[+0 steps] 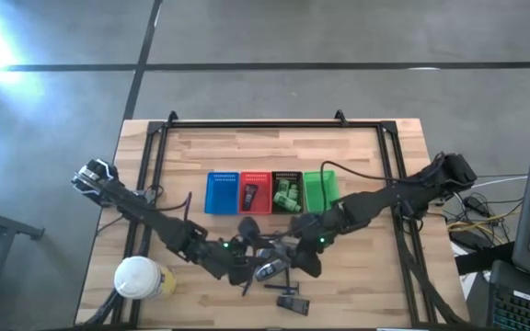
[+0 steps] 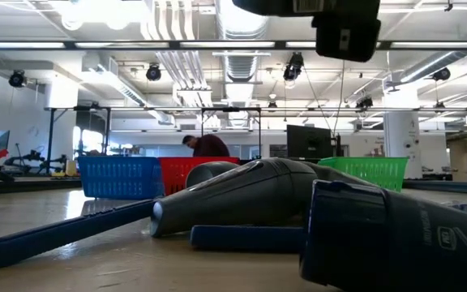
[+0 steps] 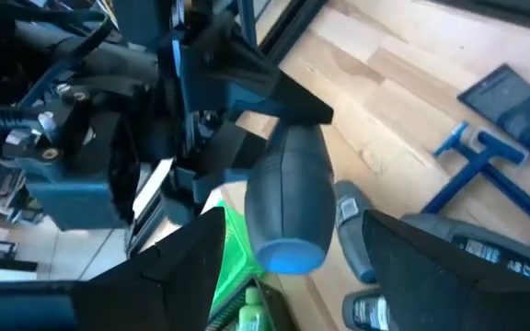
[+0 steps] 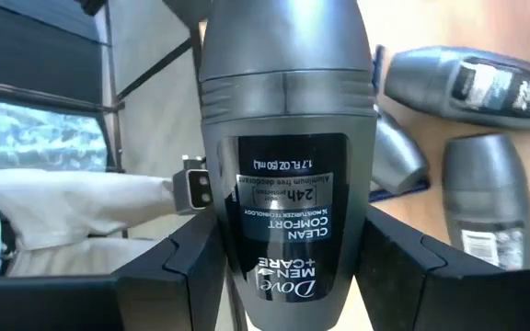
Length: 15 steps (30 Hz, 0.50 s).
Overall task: Pick & Place Travel size toiletries
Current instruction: Put the deodorant into the blue bin
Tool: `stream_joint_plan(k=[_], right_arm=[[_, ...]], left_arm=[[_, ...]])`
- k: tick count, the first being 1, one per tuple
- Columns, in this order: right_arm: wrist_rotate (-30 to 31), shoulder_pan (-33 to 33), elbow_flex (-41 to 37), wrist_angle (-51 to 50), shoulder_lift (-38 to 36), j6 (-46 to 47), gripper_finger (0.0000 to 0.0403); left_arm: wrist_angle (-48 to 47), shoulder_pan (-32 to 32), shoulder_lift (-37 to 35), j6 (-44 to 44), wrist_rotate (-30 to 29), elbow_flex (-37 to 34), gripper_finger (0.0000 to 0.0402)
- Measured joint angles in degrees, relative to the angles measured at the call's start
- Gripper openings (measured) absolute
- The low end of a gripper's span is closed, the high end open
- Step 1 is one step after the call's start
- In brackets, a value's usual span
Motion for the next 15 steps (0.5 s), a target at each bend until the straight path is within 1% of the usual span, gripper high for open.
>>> stream_joint_plan(k=[3,8,11,15], right_arm=[[0.0,-0.1,1.0,-0.2,0.0,-0.9,0.0184],[-0.6,0.0,2.7,-0.1,0.0,-2.6,0.0184],[-0.7,0.0,3.3,0.1,0.0,-2.7,0.0184],[-0.6,-0.1,3.6,-0.2,0.0,-2.7,0.0184]], left_arm=[[1.7,0.9,0.2,0.1,2.6,0.0,0.0262],[6.3,2.5,1.7,3.4,4.3,0.5,0.0262],[7.1,2.8,2.7,4.2,5.8,1.9,0.0261],[6.2,2.8,3.5,4.2,5.7,2.8,0.0256]])
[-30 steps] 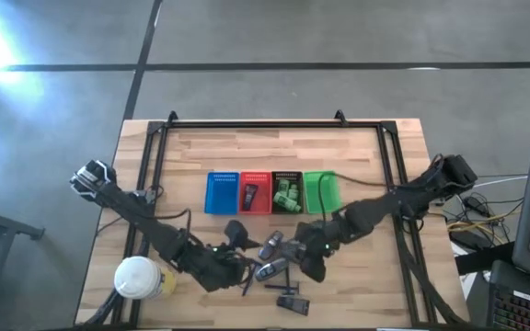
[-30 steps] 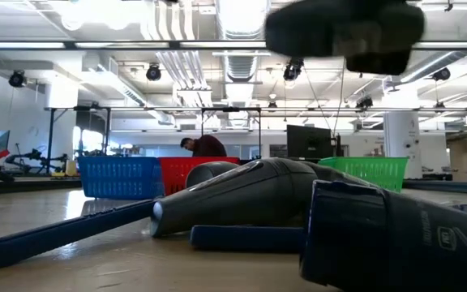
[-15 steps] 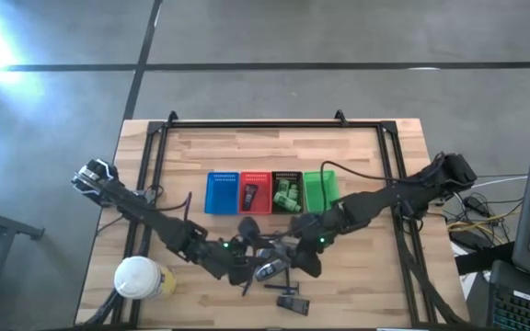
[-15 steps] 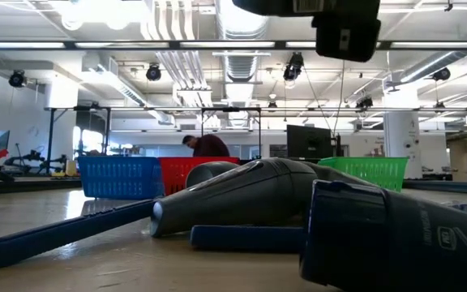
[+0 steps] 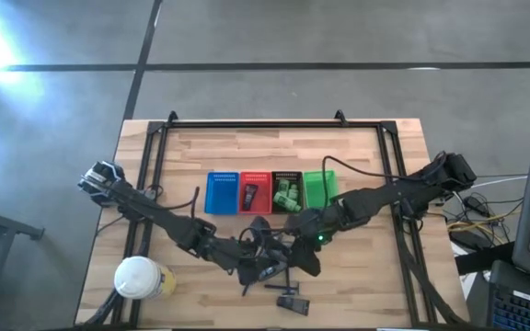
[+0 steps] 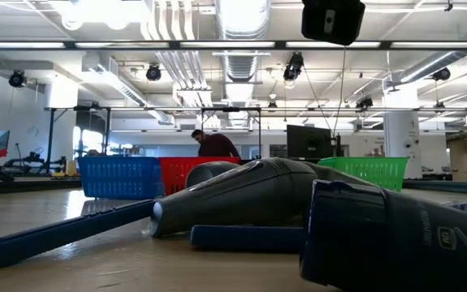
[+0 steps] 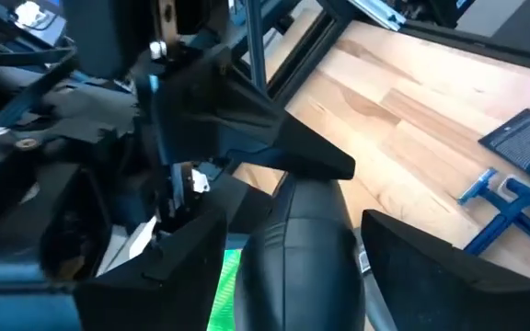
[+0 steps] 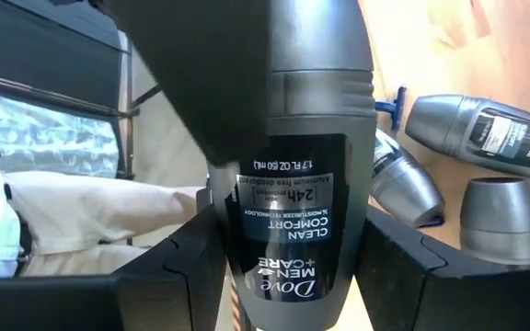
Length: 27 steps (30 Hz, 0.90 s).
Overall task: Pick & Place Travel size toiletries
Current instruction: Put the deodorant into the blue bin
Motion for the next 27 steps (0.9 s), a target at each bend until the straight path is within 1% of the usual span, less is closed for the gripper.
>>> stream_joint_plan(k=[6,11,18,22,27], right_arm=[[0.0,-0.1,0.0,-0.2,0.0,0.0,0.0184],[0.0,-0.1,0.0,-0.2,0.1,0.0,0.0184],[-0.2,-0.4,0.0,-0.2,0.1,0.1,0.0188],[0.1,-0.5,0.3,-0.4,0.1,0.6,0.0213],[0.4,-0.5,2.5,-3.6,0.1,0.9,0.0268]], left_arm=[[-2.2,0.1,0.0,-0.4,-0.2,0.0,0.0228],[-2.1,0.1,0.0,-1.1,0.1,0.0,0.0207],[-2.3,0.1,0.0,-4.1,0.3,0.0,0.0198],[-3.3,0.1,-0.1,-4.3,-0.9,0.1,0.0196],[-6.1,0.1,-0.3,-4.7,-3.3,0.1,0.0194]])
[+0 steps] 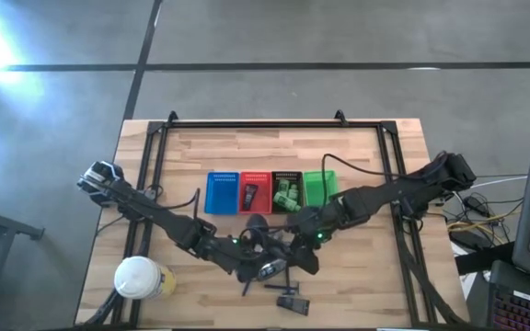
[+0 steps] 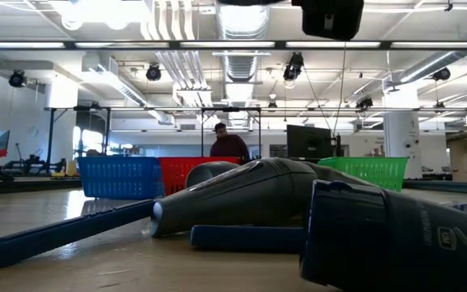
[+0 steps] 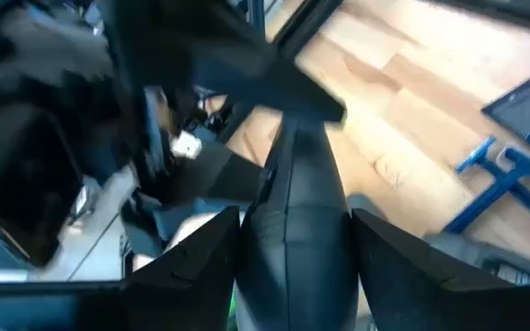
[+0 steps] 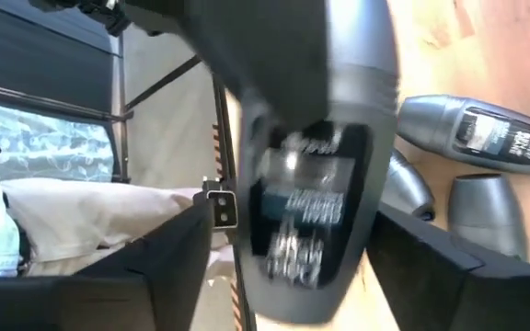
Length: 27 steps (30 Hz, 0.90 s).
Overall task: Pick & Place Travel size toiletries
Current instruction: Put the deodorant into the blue bin
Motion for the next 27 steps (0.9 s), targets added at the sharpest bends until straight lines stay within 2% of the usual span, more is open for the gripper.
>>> stream_joint_plan(k=[5,10,13,17,21,24,27], right_arm=[[2.4,0.2,4.7,-10.7,-0.1,-2.0,0.032],[14.9,2.6,11.2,-24.8,-1.2,-3.0,0.0359],[22.6,4.9,13.7,-30.3,-3.3,-1.9,0.0368],[31.6,8.1,13.6,-34.8,-7.7,4.3,0.0368],[40.7,12.0,12.3,-41.1,-12.1,13.6,0.0368],[43.1,14.7,10.8,-44.2,-14.4,19.8,0.0368],[43.3,16.8,7.6,-44.4,-16.0,23.8,0.0368]], left_arm=[[-3.5,0.0,-0.4,-1.5,-4.1,-0.1,0.0186],[-8.8,0.1,-1.5,-7.1,-9.9,-0.1,0.0166],[-12.3,0.1,-1.8,-12.6,-12.8,-0.2,0.0156],[-17.0,0.1,-2.8,-18.0,-18.8,-0.2,0.0131],[-23.2,0.4,-3.3,-24.4,-21.5,-0.2,0.0089],[-27.0,0.5,-3.5,-27.3,-21.8,-0.2,0.0062],[-28.6,0.5,-3.5,-30.4,-19.2,-0.2,0.0048]])
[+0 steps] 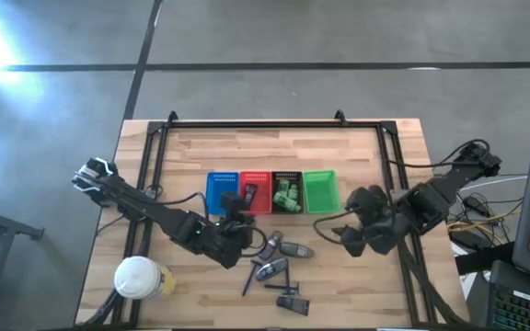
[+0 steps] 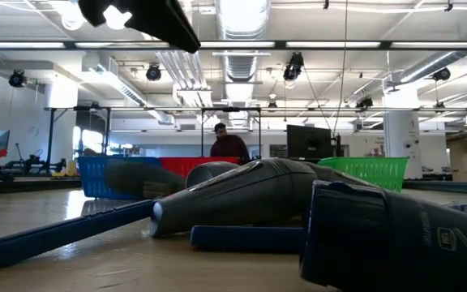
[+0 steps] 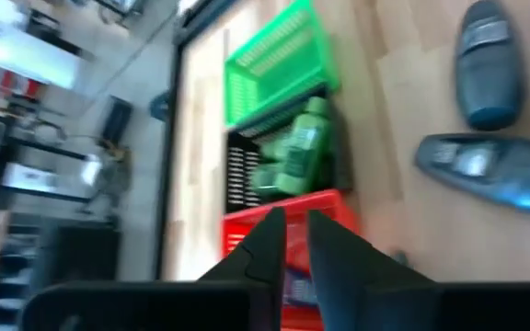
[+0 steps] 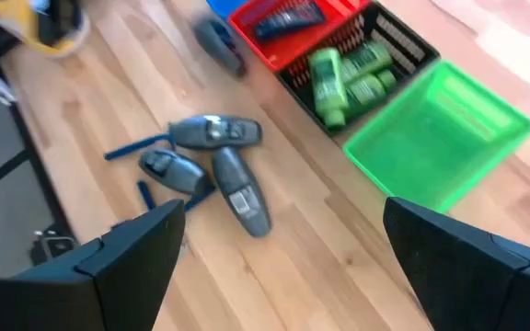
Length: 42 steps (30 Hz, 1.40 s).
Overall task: Pick & Place Travel size toiletries
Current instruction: Put the deodorant into the blue bin
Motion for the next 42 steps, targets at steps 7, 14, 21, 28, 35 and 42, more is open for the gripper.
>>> stream_joint_plan(k=[7,14,21,28,35,42], right_arm=[[-4.5,0.7,-8.7,3.7,-0.4,3.5,0.0368],[-6.7,0.7,-15.0,12.7,-0.5,2.7,0.0368],[-6.7,0.7,-18.2,15.5,-1.1,3.7,0.0368],[-6.7,0.7,-20.2,18.2,-1.1,3.7,0.0368],[-6.6,0.7,-20.6,18.3,-1.1,3.8,0.0368],[-6.2,0.6,-20.6,18.3,-1.1,3.9,0.0368]], left_arm=[[-2.7,3.5,0.1,-12.7,12.9,0.0,0.0089],[-11.7,7.8,0.2,-21.0,30.7,-3.1,0.0197],[-5.1,10.3,0.6,-17.8,35.9,-9.7,0.0242],[-0.5,11.6,0.9,-16.7,35.6,-14.3,0.0241],[4.1,12.8,3.1,-15.8,36.9,-18.1,0.0241],[4.3,12.4,5.2,-19.3,43.5,-18.4,0.0241]])
